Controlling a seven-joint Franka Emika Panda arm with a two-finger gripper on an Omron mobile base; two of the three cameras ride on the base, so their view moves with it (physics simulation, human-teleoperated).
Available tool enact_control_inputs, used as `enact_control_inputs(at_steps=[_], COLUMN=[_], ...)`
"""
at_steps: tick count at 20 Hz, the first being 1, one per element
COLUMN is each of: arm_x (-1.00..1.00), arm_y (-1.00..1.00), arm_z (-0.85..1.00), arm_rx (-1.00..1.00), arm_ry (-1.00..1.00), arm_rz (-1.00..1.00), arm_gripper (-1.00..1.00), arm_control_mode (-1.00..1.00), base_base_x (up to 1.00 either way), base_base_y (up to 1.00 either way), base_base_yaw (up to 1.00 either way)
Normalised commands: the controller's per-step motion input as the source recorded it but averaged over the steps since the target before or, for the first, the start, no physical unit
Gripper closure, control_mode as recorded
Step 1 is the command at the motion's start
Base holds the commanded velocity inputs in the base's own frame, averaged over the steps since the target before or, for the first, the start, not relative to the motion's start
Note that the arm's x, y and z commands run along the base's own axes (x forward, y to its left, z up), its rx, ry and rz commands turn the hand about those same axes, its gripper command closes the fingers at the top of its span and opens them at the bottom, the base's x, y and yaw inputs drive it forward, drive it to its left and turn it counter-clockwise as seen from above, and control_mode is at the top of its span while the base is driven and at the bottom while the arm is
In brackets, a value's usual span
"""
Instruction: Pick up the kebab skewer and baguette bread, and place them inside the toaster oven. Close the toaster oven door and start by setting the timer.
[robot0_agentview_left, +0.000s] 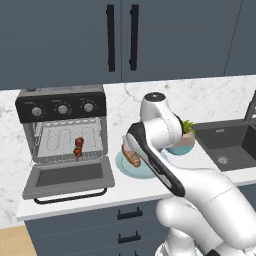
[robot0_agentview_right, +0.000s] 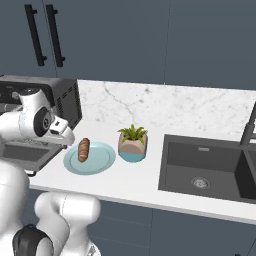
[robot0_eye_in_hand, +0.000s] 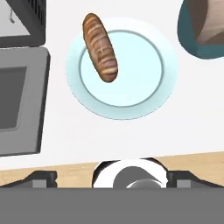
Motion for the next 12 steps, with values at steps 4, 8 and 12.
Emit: enact_control_inputs(at_steps=[4,8,12], arm_x=[0.39,0.36,0.2], arm_y=[-0.22,0.0,0.0], arm_z=[-0.19,-0.26,-0.34], arm_rx=[0.0,0.0,0.0], arm_ry=[0.19,0.11,0.06], arm_rz=[0.05,0.06,0.03], arm_gripper=[-1.0,-1.0,-1.0], arm_control_mode=[-1.0,-1.0,-1.0], base_base_x=[0.0,0.0,0.0], base_base_y=[0.0,0.0,0.0], base_base_yaw=[0.0,0.0,0.0])
